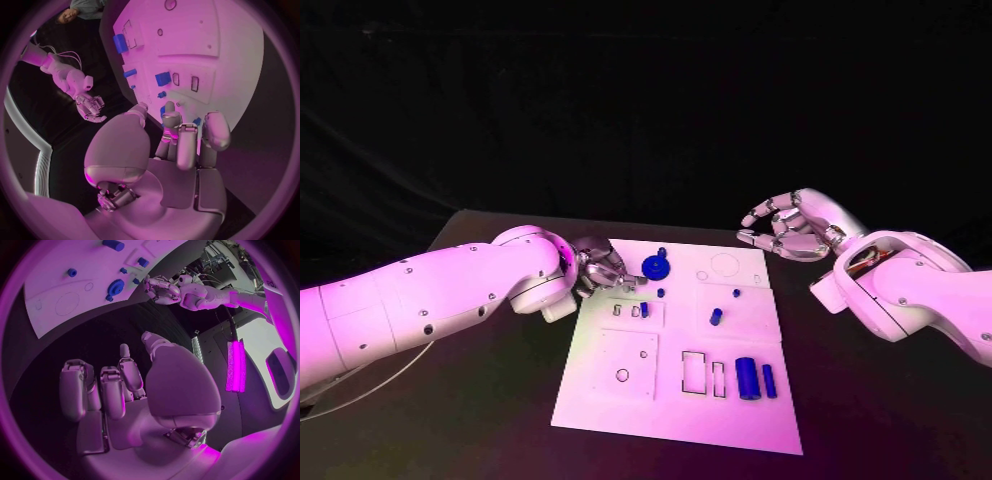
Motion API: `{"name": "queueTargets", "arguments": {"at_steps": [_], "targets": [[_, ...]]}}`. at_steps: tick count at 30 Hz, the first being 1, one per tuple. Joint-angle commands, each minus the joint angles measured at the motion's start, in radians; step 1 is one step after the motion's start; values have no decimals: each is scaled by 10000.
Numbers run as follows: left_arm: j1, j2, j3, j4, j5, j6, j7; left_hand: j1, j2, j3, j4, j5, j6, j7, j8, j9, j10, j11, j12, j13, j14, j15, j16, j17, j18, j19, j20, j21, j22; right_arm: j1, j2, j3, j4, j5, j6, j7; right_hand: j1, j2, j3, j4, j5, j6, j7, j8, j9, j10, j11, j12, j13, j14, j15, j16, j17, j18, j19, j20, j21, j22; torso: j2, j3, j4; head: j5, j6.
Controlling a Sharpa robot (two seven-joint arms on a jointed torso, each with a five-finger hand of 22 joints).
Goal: Assemble the parts on the task board
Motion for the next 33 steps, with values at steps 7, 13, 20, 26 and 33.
{"name": "queueTargets", "arguments": {"at_steps": [7,13,20,26,33], "targets": [[144,515,-55,-177,-936,979,-1197,-395,89,-355,11,-146,-62,-155,385,355,254,-73,337,364,652,-160,139,1506,-195,315,-32,232,437,6,16,-12,-50,-14,-62,-202,-232,50,-177,17,131,-50,-33,91,76,18,-95,18,-12,895,-87,-58,2071,28,-15,-79,-17,1241,4,-16,43,19,-100],[194,706,-85,-304,-801,1260,-1346,-557,175,-475,11,-189,-89,-173,490,473,248,-88,359,378,657,-174,143,1515,-199,324,-43,253,469,2,54,-22,-101,-27,-64,-253,-255,65,-237,3,270,-86,-42,133,117,6,-104,1,-31,887,-96,-69,2038,36,-32,-88,-53,1222,9,-18,24,57,-152],[268,884,-143,-519,-514,1877,-1415,-304,171,-506,-14,-6,-215,-180,575,621,153,-96,317,324,640,-185,123,1484,-203,317,-49,266,498,-11,91,-39,-159,-35,-56,-299,-237,93,-331,-6,653,-164,-48,213,197,1,-113,-15,-44,887,-107,-74,2031,38,-33,-104,-77,1222,7,-22,29,69,-191],[293,1054,-184,-695,-442,2115,-1399,-280,173,-506,-12,4,-225,-179,581,633,151,-96,320,327,641,-185,124,1487,-206,329,-49,273,515,-17,117,-47,-200,-38,-62,-322,-237,98,-344,-4,708,-175,-48,224,209,0,-114,-18,-47,884,-108,-77,2020,41,-39,-106,-91,1214,22,-38,21,80,-233],[298,1204,-212,-836,-435,2131,-1386,-233,223,-491,-7,24,-242,-180,599,664,157,-96,338,352,642,-184,127,1494,-211,341,-49,283,539,-21,154,-52,-236,-39,-68,-322,-232,104,-347,-5,732,-182,-47,228,214,-35,-115,-52,-89,874,-108,-91,1978,51,-66,-106,-134,1183,15,-32,15,94,-274]]}}
